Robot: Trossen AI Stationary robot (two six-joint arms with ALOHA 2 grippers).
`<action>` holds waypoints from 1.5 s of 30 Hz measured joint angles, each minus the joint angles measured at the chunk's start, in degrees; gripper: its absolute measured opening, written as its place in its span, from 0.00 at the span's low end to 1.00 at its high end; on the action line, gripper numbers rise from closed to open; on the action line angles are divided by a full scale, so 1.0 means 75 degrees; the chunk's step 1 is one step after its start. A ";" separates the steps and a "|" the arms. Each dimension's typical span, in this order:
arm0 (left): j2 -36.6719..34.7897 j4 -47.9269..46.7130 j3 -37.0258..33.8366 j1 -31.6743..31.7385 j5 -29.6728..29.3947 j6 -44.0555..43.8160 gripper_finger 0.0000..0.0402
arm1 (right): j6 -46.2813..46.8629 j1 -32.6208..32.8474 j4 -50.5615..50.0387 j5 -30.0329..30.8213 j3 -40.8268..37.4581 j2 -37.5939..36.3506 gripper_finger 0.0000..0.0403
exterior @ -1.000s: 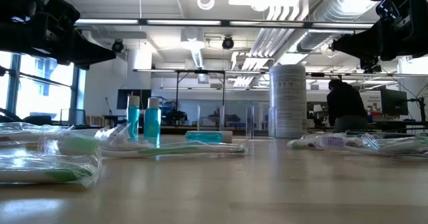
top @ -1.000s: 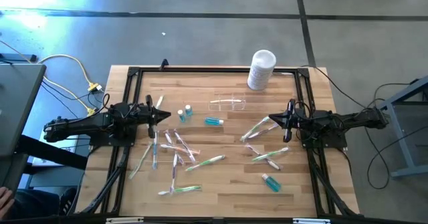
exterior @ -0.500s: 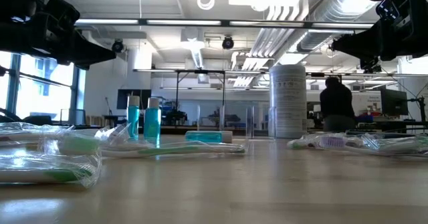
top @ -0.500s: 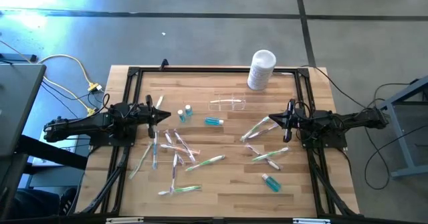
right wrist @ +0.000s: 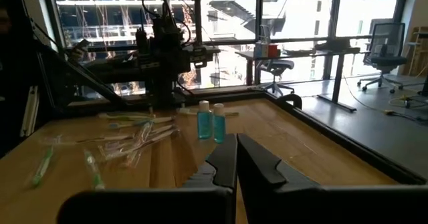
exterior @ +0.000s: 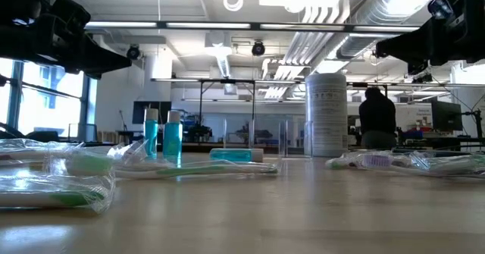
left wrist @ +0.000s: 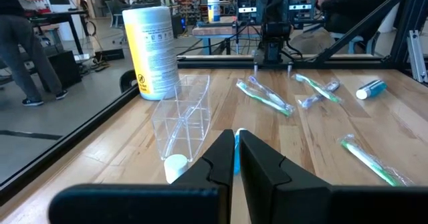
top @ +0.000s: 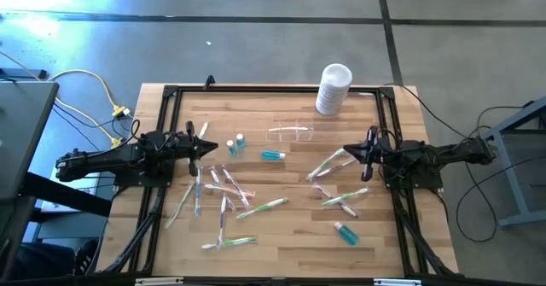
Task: Pick & Place toothbrushing station
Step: Put the blue mouthwash into the transparent organizer
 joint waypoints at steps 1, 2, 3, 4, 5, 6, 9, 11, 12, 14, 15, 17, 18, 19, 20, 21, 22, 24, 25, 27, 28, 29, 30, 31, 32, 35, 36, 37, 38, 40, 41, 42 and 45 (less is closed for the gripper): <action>0.0000 0.0000 -0.0002 0.0000 0.0000 0.0000 0.04 | -0.0128 0.0003 0.0040 0.0002 0.0000 -0.0002 0.01; 0.0000 0.0000 0.0000 -0.0002 0.0000 0.0000 0.04 | -0.0224 0.0000 0.0114 -0.0004 0.0000 0.0000 0.01; 0.0000 0.0003 -0.0001 -0.0001 0.0000 0.0000 0.04 | -0.0331 0.0002 0.0239 -0.0006 0.0000 0.0001 0.00; 0.0000 0.0009 -0.0002 -0.0001 0.0000 -0.0005 0.04 | -0.0414 0.0001 0.0430 -0.0011 0.0000 0.0000 0.01; 0.0000 0.0031 -0.0002 -0.0002 0.0000 -0.0033 0.04 | -0.0514 0.0000 0.0649 -0.0010 0.0000 0.0000 0.01; 0.0002 0.0131 -0.0002 -0.0002 0.0010 -0.0137 0.04 | -0.0575 0.0000 0.0873 -0.0016 0.0000 0.0000 0.00; -0.0003 0.0806 0.0032 0.0000 0.0387 -0.0373 0.04 | -0.0874 0.0000 0.1443 -0.0184 0.0001 0.0000 0.01; 0.0013 0.0761 0.0201 0.0000 0.0651 -0.0197 0.04 | -0.1301 0.0000 0.1576 -0.0335 0.0003 0.0000 0.01; 0.0070 0.0758 0.0312 -0.0002 0.0763 -0.0188 0.04 | -0.1465 0.0000 0.1641 -0.0368 0.0000 0.0000 0.00; 0.0166 0.0793 0.0593 0.0000 0.0759 -0.0548 0.05 | -0.1735 0.0000 0.1819 -0.0386 0.0000 0.0000 0.00; 0.0219 0.0802 0.0747 0.0000 0.0690 -0.0749 0.05 | -0.1813 0.0000 0.1895 -0.0369 0.0001 0.0000 0.00; 0.0382 0.0836 0.1065 0.0000 0.0626 -0.0825 0.07 | -0.1889 0.0000 0.2092 -0.0369 0.0000 0.0000 0.00; 0.0497 0.0820 0.1205 0.0000 0.0640 -0.0791 0.08 | -0.1884 0.0000 0.2193 -0.0406 0.0001 0.0000 0.01; 0.0622 0.0814 0.1335 0.0000 0.0678 -0.0730 0.09 | -0.1802 0.0000 0.2232 -0.0444 0.0003 0.0000 0.01; 0.0751 0.0848 0.1459 0.0000 0.0690 -0.0560 0.11 | -0.1684 0.0000 0.2221 -0.0506 0.0003 0.0000 0.01; 0.0889 0.0937 0.1560 -0.0002 0.0693 -0.0337 0.14 | -0.1551 0.0000 0.2180 -0.0595 0.0003 0.0000 0.00; 0.1026 0.1105 0.1630 -0.0002 0.0694 -0.0138 0.17 | -0.1468 0.0003 0.2148 -0.0678 0.0003 0.0000 0.01; 0.1360 0.1673 0.1678 -0.0002 0.0685 0.0128 0.24 | -0.1309 0.0003 0.1987 -0.0916 0.0003 0.0000 0.00; 0.1557 0.2044 0.1679 0.0000 0.0682 0.0166 0.28 | -0.1257 0.0003 0.1878 -0.1057 0.0003 0.0000 0.01; 0.1964 0.2793 0.1679 -0.0001 0.0683 0.0183 0.37 | -0.1187 0.0003 0.1750 -0.1322 0.0003 0.0003 0.00; 0.2174 0.3216 0.1679 -0.0001 0.0682 0.0185 0.41 | -0.1201 0.0003 0.1746 -0.1424 0.0003 0.0003 0.01; 0.2364 0.3630 0.1679 -0.0002 0.0682 0.0187 0.45 | -0.1280 0.0003 0.1755 -0.1452 0.0003 0.0003 0.00; 0.2549 0.4010 0.1679 -0.0002 0.0678 0.0187 0.50 | -0.1404 0.0003 0.1761 -0.1442 0.0003 0.0003 0.01; 0.2724 0.4391 0.1680 -0.0001 0.0676 0.0189 0.54 | -0.1575 0.0002 0.1798 -0.1427 0.0003 0.0003 0.01; 0.2888 0.4730 0.1688 -0.0002 0.0673 0.0195 0.57 | -0.1784 0.0003 0.1908 -0.1430 0.0003 0.0003 0.01; 0.3237 0.5452 0.1694 0.0000 0.0656 0.0204 0.66 | -0.2374 0.0003 0.2548 -0.1568 0.0003 0.0003 0.01; 0.3314 0.5594 0.1694 -0.0002 0.0656 0.0210 0.68 | -0.2565 0.0003 0.2743 -0.1665 0.0003 0.0003 0.01; 0.3385 0.5677 0.1694 -0.0001 0.0658 0.0210 0.69 | -0.2768 0.0003 0.2910 -0.1737 0.0003 0.0003 0.01; 0.3448 0.5711 0.1694 -0.0002 0.0657 0.0210 0.71 | -0.2923 0.0003 0.3068 -0.1776 0.0003 0.0003 0.01; 0.3561 0.5738 0.1694 -0.0002 0.0657 0.0207 0.72 | -0.3154 0.0003 0.3311 -0.1758 0.0006 0.0003 0.01; 0.3616 0.5734 0.1694 -0.0002 0.0659 0.0182 0.72 | -0.3260 0.0003 0.3375 -0.1701 0.0009 0.0003 0.01; 0.3670 0.5732 0.1694 -0.0002 0.0659 0.0121 0.72 | -0.3354 0.0003 0.3400 -0.1616 0.0009 0.0003 0.02; 0.3812 0.5735 0.1694 0.0000 0.0637 -0.0226 0.72 | -0.3540 0.0003 0.3320 -0.1260 0.0062 0.0003 0.09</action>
